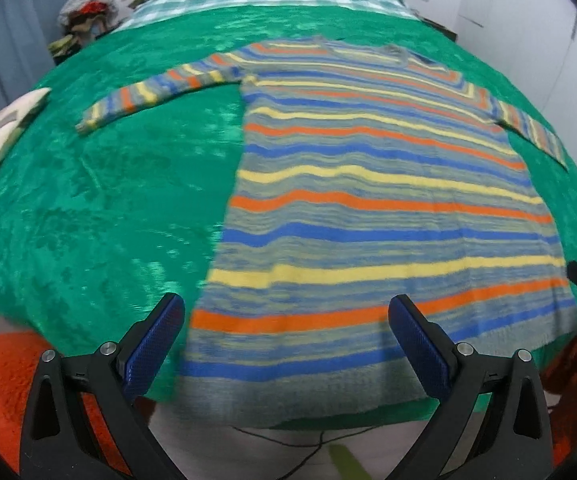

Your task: Fold small clothes

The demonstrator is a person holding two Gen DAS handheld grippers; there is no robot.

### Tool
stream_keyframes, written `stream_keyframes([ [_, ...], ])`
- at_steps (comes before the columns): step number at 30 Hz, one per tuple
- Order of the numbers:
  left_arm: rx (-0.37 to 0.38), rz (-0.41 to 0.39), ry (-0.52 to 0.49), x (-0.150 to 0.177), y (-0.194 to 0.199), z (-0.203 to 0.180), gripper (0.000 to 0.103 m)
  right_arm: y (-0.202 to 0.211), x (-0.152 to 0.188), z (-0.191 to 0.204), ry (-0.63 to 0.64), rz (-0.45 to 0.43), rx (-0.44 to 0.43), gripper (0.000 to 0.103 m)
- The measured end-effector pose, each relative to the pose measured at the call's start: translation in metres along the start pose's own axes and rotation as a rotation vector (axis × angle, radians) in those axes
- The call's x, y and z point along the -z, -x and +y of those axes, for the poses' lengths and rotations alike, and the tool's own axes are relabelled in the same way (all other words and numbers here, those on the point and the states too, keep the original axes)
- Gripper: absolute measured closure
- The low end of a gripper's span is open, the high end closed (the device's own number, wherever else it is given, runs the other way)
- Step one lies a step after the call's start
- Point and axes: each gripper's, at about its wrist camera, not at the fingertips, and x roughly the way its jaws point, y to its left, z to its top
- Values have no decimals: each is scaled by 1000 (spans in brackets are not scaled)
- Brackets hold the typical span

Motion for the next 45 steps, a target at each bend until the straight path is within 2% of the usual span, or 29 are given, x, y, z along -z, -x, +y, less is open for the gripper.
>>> stream_keyframes([
  [13, -86, 37, 26, -1, -10, 14, 1, -5, 3, -3, -1, 16, -1, 11],
  [28, -121, 35, 37, -2, -6, 19, 1, -3, 5, 2, 4, 11, -5, 11],
  [34, -128, 6, 67, -4, 0, 26, 1, -1, 5, 4, 2, -2, -8, 11],
  [45, -138, 5, 97, -6, -1, 34, 1, -1, 4, 3, -2, -12, -5, 11],
])
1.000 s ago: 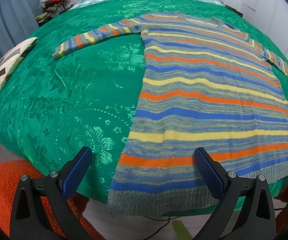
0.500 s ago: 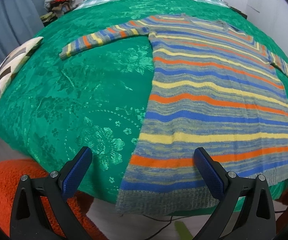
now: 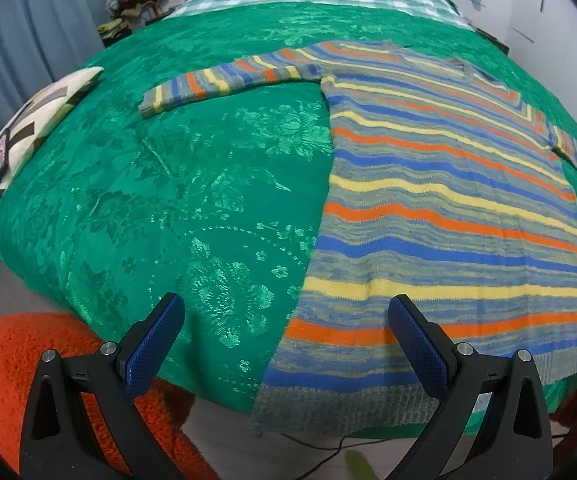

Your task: Fold small clothes

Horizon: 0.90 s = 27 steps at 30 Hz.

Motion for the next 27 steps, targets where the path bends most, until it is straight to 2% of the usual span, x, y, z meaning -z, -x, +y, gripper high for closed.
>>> stream_keyframes([
  [5, 10, -15, 18, -2, 2, 4, 1, -1, -6, -9, -32, -5, -3, 11],
  [12, 53, -59, 53, -12, 7, 5, 1, -9, -43, -55, -129, -29, -39, 11],
  [15, 50, -85, 44, -15, 10, 2, 1, -23, -72, -99, -208, -47, -72, 11],
  [20, 47, -76, 26, -15, 5, -3, 1, -59, -125, -207, -398, -52, -73, 12],
  [22, 41, -67, 21, -14, 1, -5, 1, -79, -143, -254, -509, -22, -116, 16],
  [24, 34, -49, 18, -14, -5, -7, 1, -95, -154, -285, -592, 5, -164, 23],
  [27, 25, -29, 18, -13, -11, -9, 1, -118, -166, -312, -670, 34, -203, 33],
])
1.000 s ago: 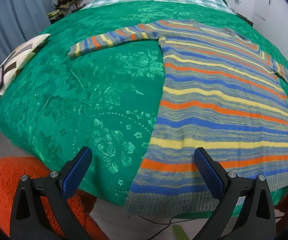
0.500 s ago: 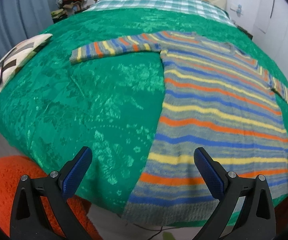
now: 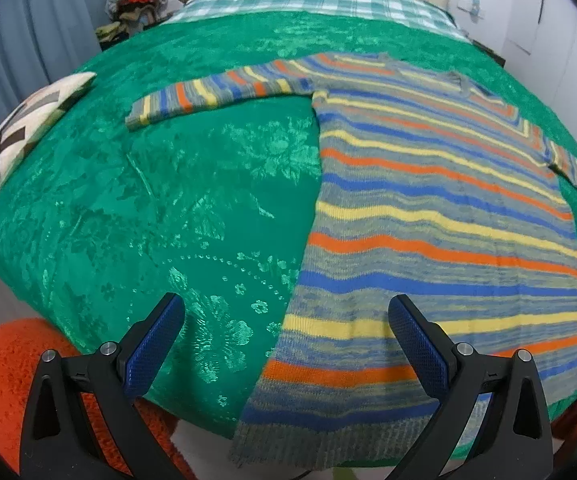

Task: Fold small clothes
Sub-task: 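Grasp the sleeve side with the right gripper and fold it across the body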

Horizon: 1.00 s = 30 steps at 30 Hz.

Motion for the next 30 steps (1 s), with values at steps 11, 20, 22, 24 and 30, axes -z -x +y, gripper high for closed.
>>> stream_keyframes([
  [11, 6, 35, -8, 0, -12, -7, 1, -40, -20, -2, 8, 62, 52, 99],
  [20, 50, 26, 6, -2, -10, -4, 1, 23, -8, 170, 363, -92, -92, 100],
  [22, 51, 16, 9, -3, -8, -3, 1, 17, 6, 230, 448, -45, -198, 100],
  [24, 50, 7, 14, -3, -5, 0, 1, 3, 23, 281, 499, 1, -281, 100],
  [30, 52, 34, 28, -1, -10, 6, 1, -71, 63, 359, 519, 189, -431, 41],
])
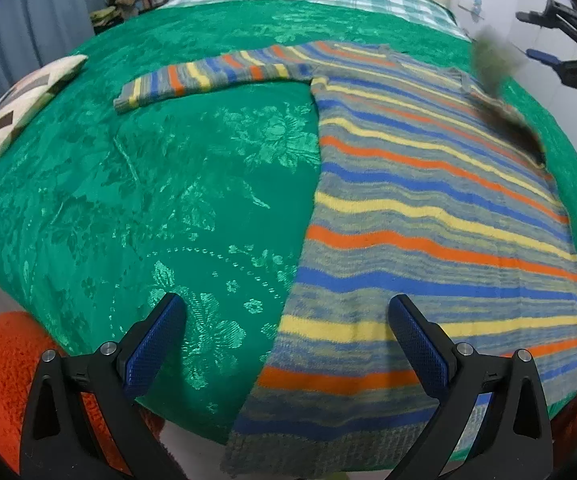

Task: Fold small clothes
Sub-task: 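Grasp the sleeve side with the right gripper and fold it across the body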

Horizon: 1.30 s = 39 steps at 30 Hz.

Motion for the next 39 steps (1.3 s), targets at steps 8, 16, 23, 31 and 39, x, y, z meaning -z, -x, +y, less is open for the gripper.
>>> stream_keyframes([
  [8, 15, 0, 16, -3, -2, 1, 1, -3, 17, -33, 134, 64, 371, 47],
  [16, -17, 8, -10, 1, -5, -5, 1, -39, 100, -59, 472, 341, 535, 49],
  [23, -29, 12, -18, 2, -7, -6, 1, -23, 103, -122, 314, 181, 702, 53],
  [31, -21, 9, -6, 0, -7, -2, 1, -2, 92, -85, 397, 217, 591, 52],
  [39, -42, 4, -35, 0, -8, -7, 1, -61, 76, -92, 249, 287, 424, 58],
])
